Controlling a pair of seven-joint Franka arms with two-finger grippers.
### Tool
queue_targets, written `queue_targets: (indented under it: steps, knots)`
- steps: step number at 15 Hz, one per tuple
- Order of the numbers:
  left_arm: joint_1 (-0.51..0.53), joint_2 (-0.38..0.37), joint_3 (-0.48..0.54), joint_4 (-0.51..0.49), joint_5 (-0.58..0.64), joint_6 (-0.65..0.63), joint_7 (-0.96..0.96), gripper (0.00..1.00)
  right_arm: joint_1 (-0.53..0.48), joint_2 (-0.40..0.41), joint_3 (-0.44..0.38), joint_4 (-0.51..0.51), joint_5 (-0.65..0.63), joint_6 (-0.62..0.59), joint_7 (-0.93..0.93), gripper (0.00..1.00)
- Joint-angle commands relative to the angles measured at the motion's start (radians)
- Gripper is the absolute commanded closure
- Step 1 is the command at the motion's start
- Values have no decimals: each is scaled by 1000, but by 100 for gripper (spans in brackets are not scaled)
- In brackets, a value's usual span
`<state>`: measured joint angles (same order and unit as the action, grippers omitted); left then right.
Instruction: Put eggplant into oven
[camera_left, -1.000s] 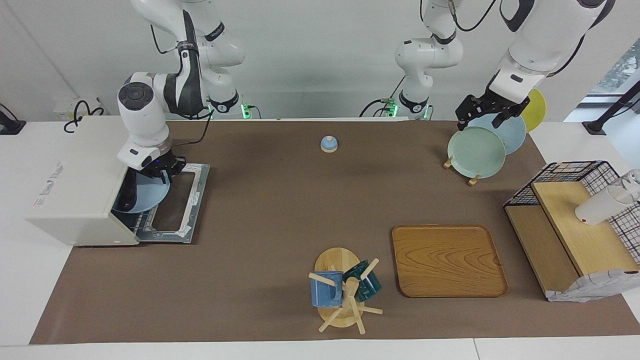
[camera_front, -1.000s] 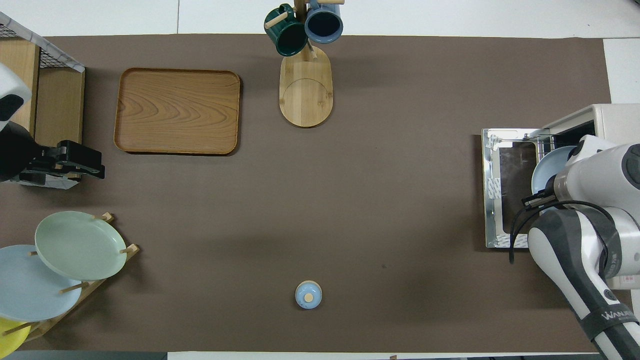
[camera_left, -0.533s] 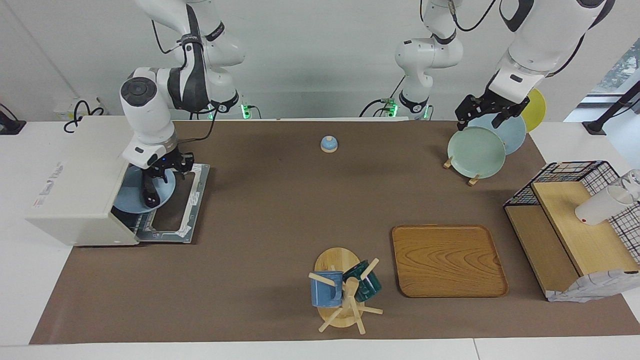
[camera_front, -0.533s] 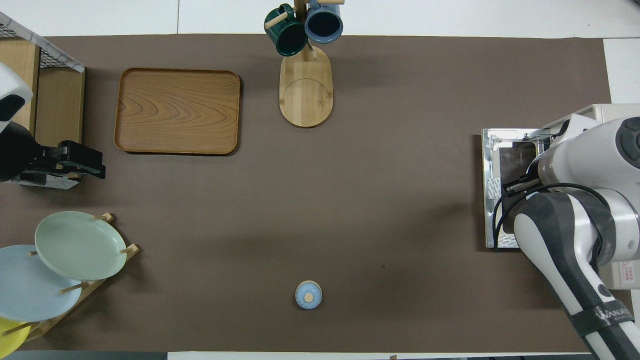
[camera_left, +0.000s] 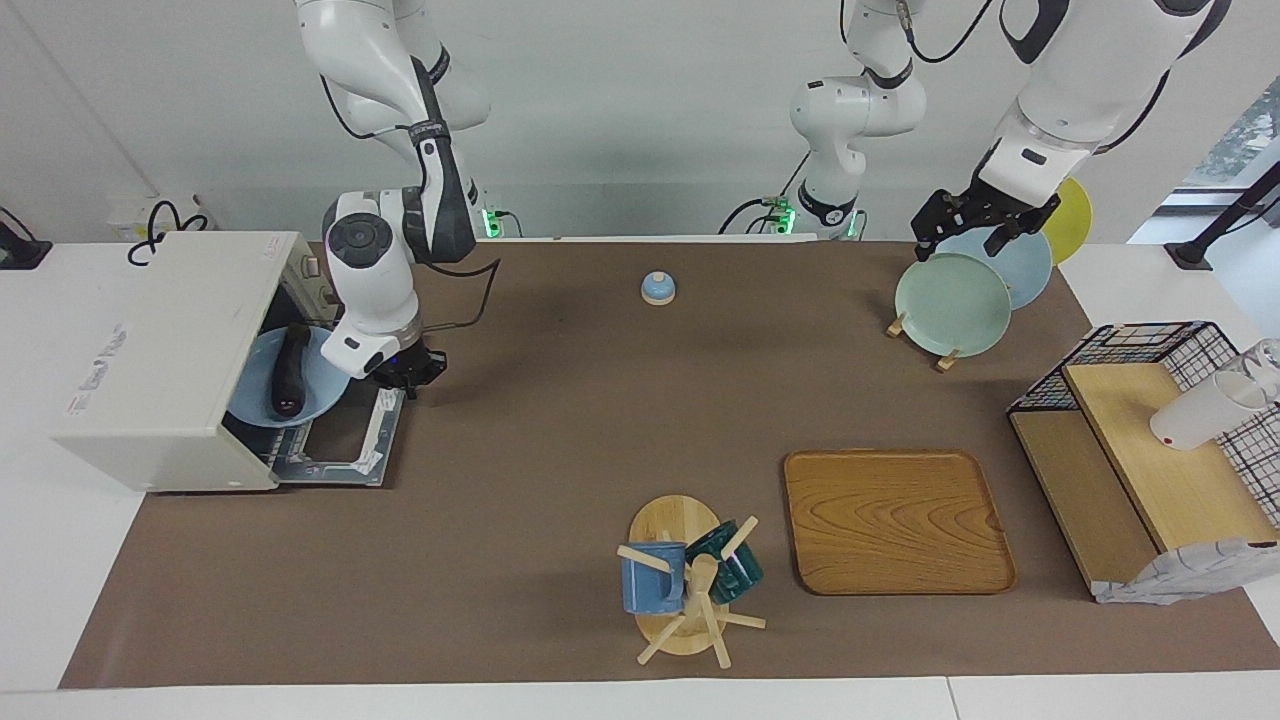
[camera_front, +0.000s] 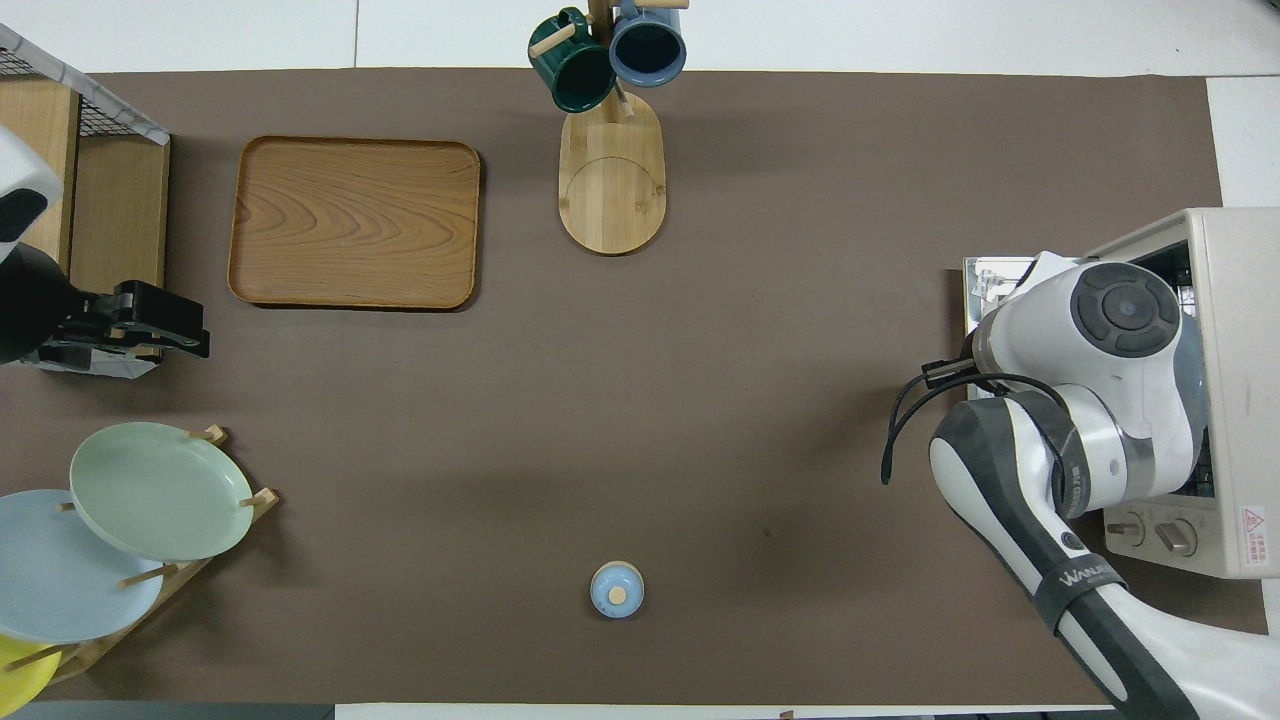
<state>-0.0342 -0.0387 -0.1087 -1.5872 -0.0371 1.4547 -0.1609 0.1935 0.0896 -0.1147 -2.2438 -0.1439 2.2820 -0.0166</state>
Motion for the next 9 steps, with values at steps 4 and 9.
queue_targets:
  steps: [4,9]
  knots:
    - [16,-10,-3,-1,-9,10,-6,0,-23,-10,4,-46,13,45,12,100]
    - [16,-10,-3,-2,-9,16,-6,0,-22,-16,6,-74,14,66,12,100]
